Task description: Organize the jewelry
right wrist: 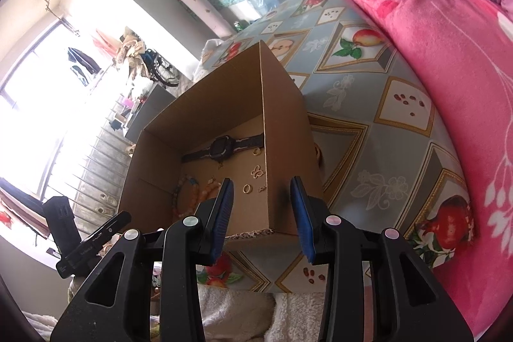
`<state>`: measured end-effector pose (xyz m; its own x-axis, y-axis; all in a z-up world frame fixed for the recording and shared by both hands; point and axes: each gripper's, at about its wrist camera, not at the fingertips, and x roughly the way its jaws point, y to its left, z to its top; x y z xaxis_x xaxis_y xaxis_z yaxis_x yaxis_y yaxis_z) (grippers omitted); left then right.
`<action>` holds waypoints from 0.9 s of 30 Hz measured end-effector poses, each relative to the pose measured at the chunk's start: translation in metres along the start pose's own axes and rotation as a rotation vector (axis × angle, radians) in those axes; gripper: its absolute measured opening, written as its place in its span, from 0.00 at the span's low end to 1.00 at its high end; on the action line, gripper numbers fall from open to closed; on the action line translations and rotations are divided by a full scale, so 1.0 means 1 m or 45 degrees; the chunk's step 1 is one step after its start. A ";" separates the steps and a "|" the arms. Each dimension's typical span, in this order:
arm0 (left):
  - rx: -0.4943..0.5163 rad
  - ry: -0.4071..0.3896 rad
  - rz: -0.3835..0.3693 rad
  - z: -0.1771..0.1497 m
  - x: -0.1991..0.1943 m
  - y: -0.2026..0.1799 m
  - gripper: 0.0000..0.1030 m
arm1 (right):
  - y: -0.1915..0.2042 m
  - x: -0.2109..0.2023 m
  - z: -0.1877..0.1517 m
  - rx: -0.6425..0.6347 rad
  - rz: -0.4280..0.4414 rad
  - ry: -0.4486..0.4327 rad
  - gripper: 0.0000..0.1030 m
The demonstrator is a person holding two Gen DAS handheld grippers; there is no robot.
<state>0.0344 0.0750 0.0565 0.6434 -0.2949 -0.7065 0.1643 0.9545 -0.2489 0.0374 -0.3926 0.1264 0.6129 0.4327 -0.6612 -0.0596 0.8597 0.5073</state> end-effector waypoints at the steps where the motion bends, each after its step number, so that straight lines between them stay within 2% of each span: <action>1: 0.021 -0.056 0.036 -0.002 -0.008 -0.004 0.74 | 0.002 -0.007 -0.002 -0.020 -0.032 -0.040 0.36; 3: 0.024 -0.149 0.063 -0.004 -0.025 -0.009 0.75 | 0.006 -0.021 -0.009 -0.049 -0.039 -0.117 0.41; 7: -0.026 -0.365 0.137 -0.013 -0.059 -0.021 0.95 | 0.015 -0.047 -0.029 -0.117 0.038 -0.231 0.52; 10: -0.053 -0.502 0.242 -0.020 -0.076 -0.038 0.95 | 0.026 -0.053 -0.043 -0.186 0.075 -0.264 0.62; 12: -0.069 -0.535 0.275 -0.026 -0.081 -0.046 0.95 | 0.033 -0.050 -0.050 -0.228 0.077 -0.246 0.66; 14: -0.037 -0.514 0.262 -0.032 -0.078 -0.055 0.95 | 0.039 -0.043 -0.056 -0.260 0.051 -0.213 0.67; 19: 0.108 -0.383 0.243 -0.046 -0.055 -0.081 0.95 | 0.054 -0.026 -0.069 -0.348 -0.049 -0.154 0.70; 22: 0.098 -0.298 0.277 -0.050 -0.037 -0.087 0.95 | 0.058 -0.010 -0.075 -0.377 -0.109 -0.087 0.71; 27: 0.033 -0.070 0.341 -0.051 -0.002 -0.085 0.95 | 0.056 0.017 -0.078 -0.374 -0.196 0.031 0.71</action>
<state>-0.0184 -0.0076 0.0452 0.7057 -0.0299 -0.7079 0.0015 0.9992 -0.0407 -0.0170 -0.3159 0.0998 0.6134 0.2953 -0.7325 -0.1948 0.9554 0.2220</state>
